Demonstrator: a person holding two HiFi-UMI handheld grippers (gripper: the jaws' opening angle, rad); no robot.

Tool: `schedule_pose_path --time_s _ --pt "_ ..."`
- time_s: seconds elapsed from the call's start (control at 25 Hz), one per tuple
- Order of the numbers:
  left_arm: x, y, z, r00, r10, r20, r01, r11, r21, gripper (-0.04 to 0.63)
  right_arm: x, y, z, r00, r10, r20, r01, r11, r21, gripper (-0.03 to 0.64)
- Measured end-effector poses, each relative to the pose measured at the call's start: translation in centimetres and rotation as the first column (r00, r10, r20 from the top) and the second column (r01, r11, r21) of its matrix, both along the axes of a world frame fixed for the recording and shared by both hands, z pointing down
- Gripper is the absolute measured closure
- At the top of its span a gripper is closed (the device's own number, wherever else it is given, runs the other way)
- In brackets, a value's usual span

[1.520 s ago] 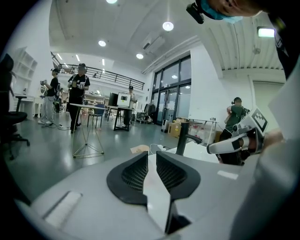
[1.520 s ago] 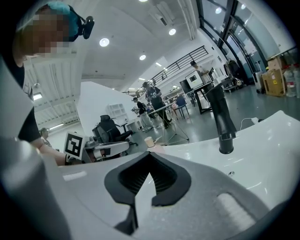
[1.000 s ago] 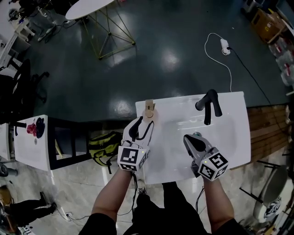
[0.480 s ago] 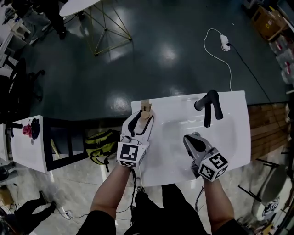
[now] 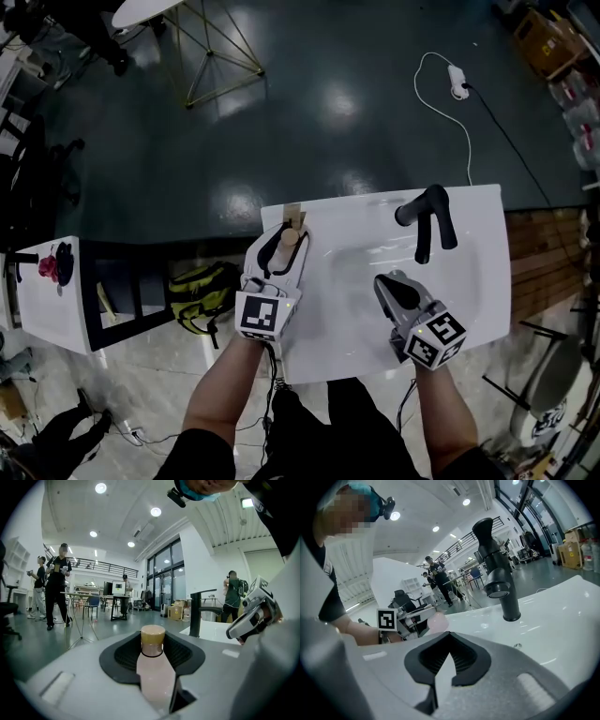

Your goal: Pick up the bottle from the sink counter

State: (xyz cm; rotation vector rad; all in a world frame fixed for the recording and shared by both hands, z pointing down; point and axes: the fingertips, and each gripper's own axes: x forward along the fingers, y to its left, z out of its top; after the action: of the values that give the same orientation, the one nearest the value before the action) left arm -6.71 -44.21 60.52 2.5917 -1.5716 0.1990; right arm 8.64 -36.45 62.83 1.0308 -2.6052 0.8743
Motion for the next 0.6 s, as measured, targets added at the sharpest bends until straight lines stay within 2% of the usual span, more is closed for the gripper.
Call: schedule_pose_path --time_s 0.28,0.6 --pt "-0.25 -0.01 -0.24 1.000 -0.008 -0.016 0.009 0.999 0.040 0.451 0.08 0.05 0.34 1.000 0.011 -0.002 -0.011 1.000 -0.008 0.617" --pt "-0.22 -0.09 -0.29 1.000 -0.022 -0.009 0.023 0.999 0.043 0.454 0.34 0.10 0.43 1.000 0.024 0.001 -0.024 1.000 -0.017 0.617"
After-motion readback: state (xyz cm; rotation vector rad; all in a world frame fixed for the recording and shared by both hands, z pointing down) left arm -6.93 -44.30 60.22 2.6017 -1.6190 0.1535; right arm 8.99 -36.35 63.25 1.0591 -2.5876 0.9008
